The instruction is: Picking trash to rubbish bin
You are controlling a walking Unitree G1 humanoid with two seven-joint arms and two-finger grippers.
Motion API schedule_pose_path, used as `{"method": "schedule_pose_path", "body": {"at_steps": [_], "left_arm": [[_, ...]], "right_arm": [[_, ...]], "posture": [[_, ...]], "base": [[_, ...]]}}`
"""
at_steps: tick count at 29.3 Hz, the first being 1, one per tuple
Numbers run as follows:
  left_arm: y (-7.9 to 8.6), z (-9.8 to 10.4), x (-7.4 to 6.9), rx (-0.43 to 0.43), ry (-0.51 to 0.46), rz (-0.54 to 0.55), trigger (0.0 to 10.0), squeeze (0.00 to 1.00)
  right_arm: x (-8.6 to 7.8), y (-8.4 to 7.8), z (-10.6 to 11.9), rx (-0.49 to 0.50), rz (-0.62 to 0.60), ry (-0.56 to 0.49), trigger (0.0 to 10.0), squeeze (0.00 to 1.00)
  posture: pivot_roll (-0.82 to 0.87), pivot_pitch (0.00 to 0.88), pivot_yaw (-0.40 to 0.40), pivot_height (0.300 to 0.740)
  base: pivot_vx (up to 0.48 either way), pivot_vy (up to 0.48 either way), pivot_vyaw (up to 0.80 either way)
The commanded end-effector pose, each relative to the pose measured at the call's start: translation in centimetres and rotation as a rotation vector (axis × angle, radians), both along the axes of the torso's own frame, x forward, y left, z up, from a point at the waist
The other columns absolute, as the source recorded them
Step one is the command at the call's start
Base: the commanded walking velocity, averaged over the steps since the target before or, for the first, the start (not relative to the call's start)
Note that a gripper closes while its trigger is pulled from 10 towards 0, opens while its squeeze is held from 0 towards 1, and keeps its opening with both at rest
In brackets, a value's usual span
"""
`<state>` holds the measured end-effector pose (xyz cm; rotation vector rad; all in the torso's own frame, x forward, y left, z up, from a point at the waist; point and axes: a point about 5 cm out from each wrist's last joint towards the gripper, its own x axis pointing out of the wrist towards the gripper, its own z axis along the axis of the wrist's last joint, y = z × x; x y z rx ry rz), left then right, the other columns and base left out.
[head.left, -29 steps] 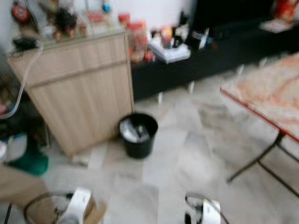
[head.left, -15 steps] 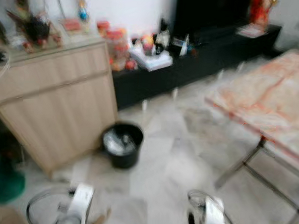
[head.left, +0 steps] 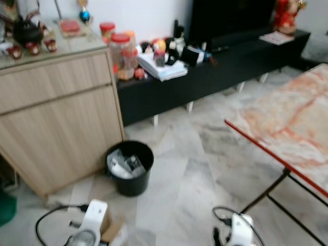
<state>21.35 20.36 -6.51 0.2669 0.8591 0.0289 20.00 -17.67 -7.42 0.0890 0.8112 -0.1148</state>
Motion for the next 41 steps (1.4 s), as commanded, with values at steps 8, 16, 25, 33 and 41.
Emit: {"method": "schedule_pose_path", "body": {"at_steps": [8,16,25,33,41], "left_arm": [[-0.47,0.10,0.30,-0.022,-0.014,0.029,10.0,0.00],[-0.29,0.09,0.23,-0.021,-0.014,0.039,10.0,0.00],[-0.04,0.15,0.26,-0.018,-0.017,0.044,10.0,0.00],[0.17,0.24,0.34,-0.013,-0.021,0.044,10.0,0.00],[0.21,0.61,0.87,-0.010,-0.048,0.034,10.0,0.00]], "right_arm": [[-0.27,-1.06,0.00,-0.029,0.010,0.003,10.0,0.00],[-0.19,-0.84,-0.02,-0.010,0.001,0.007,10.0,0.00],[-0.32,-0.51,-0.13,-0.021,0.031,0.014,10.0,0.00],[-0.38,-0.35,-0.17,-0.011,0.027,0.013,10.0,0.00],[-0.38,-0.20,-0.18,-0.003,0.022,0.011,10.0,0.00]], "posture": [[-0.09,0.000,-0.011,0.740],[-0.08,0.000,-0.012,0.740],[-0.07,0.000,-0.008,0.740],[-0.07,0.000,-0.002,0.740],[-0.07,0.000,0.001,0.740]], "base": [[0.416,0.000,-0.06],[0.431,0.000,0.10],[0.415,0.000,0.22],[0.431,0.000,0.23],[0.398,0.000,0.59]]}}
